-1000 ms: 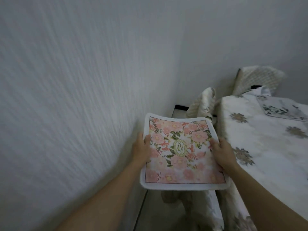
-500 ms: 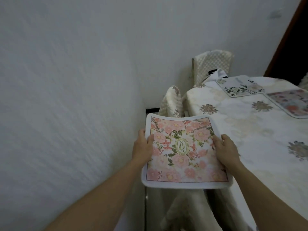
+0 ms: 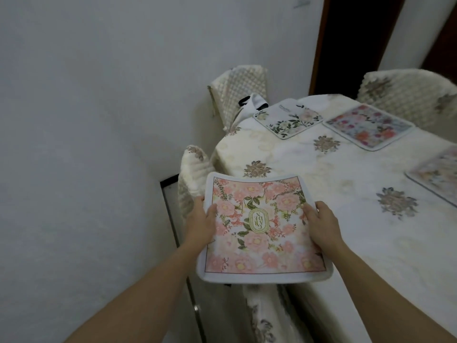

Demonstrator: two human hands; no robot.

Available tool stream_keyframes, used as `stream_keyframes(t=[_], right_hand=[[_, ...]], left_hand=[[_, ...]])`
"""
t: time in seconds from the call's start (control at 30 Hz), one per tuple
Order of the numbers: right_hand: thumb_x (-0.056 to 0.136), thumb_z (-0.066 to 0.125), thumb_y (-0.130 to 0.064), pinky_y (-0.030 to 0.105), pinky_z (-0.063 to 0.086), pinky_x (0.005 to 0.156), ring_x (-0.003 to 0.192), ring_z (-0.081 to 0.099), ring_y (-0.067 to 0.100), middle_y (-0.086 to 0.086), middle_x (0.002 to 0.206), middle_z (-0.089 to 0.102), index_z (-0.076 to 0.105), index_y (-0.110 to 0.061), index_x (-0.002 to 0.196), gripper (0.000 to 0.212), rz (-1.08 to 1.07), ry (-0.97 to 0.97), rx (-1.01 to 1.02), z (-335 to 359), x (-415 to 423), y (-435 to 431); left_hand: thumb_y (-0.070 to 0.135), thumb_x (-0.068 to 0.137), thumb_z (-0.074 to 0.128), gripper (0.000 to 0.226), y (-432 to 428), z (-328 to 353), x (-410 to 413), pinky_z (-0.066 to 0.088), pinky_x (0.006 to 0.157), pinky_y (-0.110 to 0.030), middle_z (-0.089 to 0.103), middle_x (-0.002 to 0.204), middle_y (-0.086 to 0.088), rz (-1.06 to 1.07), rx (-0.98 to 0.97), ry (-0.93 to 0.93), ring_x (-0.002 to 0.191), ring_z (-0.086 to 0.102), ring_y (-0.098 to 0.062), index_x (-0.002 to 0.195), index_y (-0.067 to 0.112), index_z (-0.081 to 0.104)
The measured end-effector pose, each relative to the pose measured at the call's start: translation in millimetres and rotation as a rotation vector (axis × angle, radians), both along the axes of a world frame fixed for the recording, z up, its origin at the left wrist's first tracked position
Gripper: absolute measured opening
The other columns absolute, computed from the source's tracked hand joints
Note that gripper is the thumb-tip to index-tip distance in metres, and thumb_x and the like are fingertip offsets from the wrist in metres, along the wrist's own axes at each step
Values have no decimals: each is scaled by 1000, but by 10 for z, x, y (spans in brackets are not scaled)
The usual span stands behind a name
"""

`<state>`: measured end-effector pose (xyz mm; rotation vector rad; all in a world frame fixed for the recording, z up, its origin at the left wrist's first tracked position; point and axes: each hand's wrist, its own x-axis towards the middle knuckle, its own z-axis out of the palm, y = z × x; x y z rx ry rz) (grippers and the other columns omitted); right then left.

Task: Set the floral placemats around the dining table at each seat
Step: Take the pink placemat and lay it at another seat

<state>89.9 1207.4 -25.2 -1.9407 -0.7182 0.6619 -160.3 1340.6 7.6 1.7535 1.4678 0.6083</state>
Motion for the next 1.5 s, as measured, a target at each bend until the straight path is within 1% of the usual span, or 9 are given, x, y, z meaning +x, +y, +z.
stream_keyframes(t=[0.23, 0.47, 0.6, 0.8, 0.9, 0.97, 1.03, 1.17, 1.5], right_hand=[[101, 46, -34, 35, 48, 61, 76, 63, 23, 6, 83, 65, 53, -6, 89, 31, -190, 9, -18, 4, 425, 17], [101, 45, -33, 30, 35, 52, 62, 52, 17, 2, 72, 55, 45, -10, 78, 32, -437, 5, -72, -103, 607, 106], [102, 44, -32, 28, 32, 50, 60, 50, 14, -1, 71, 55, 43, -11, 78, 32, -605, -3, -120, -155, 578, 273], [102, 44, -33, 29, 36, 53, 69, 57, 17, -1, 78, 61, 52, -6, 88, 31, -832, -4, -188, -127, 442, 507], [102, 43, -36, 30, 43, 58, 74, 60, 17, 1, 82, 64, 54, -10, 91, 30, -933, 3, -201, -143, 425, 576], [102, 43, -37, 31, 45, 60, 75, 61, 18, 1, 83, 64, 54, -12, 92, 29, -994, 6, -204, -172, 407, 593], [102, 43, -36, 31, 43, 59, 73, 60, 18, 1, 81, 63, 53, -11, 90, 30, -1037, 2, -205, -182, 387, 630], [103, 42, -34, 29, 34, 53, 67, 55, 15, 2, 77, 59, 50, -6, 89, 33, -1071, 4, -230, -254, 310, 812], [103, 37, -40, 32, 42, 57, 71, 57, 18, 3, 86, 61, 50, -11, 97, 32, -1027, 57, -243, -745, 301, 1766]], left_hand=[[36, 101, 45, 25, 450, -81, 704, 56, 79, -43, 66, 109, 0, -189, 10, 43, 91, 66, -19, 123, 24, 44], [34, 102, 45, 33, 1038, -387, 1427, 56, 75, -39, 65, 111, -1, -423, -38, 33, 87, 65, -16, 132, 21, 41], [32, 102, 45, 34, 1460, -582, 1865, 47, 84, -35, 56, 116, 2, -616, 8, 24, 103, 56, -19, 132, 16, 45], [34, 103, 43, 43, 1885, -652, 2297, 45, 81, -34, 56, 107, 2, -863, -47, -12, 94, 54, -15, 140, 13, 36], [35, 103, 42, 44, 2012, -656, 2526, 40, 69, -30, 54, 94, 9, -953, -56, 2, 75, 51, -6, 142, 14, 34], [38, 103, 40, 45, 2057, -669, 2682, 40, 67, -31, 59, 94, 3, -1014, -44, 28, 72, 53, -8, 141, 15, 34], [38, 103, 40, 44, 2093, -681, 2793, 40, 58, -32, 60, 82, -1, -1060, -23, 47, 65, 56, -16, 139, 13, 35], [36, 104, 40, 36, 2242, -748, 2860, 33, 49, -28, 53, 65, -1, -1079, -18, 91, 54, 48, -14, 131, 12, 39], [34, 104, 38, 22, 3288, -1129, 2913, 35, 53, -31, 57, 73, -4, -1074, -9, 137, 60, 51, -21, 102, 13, 44]])
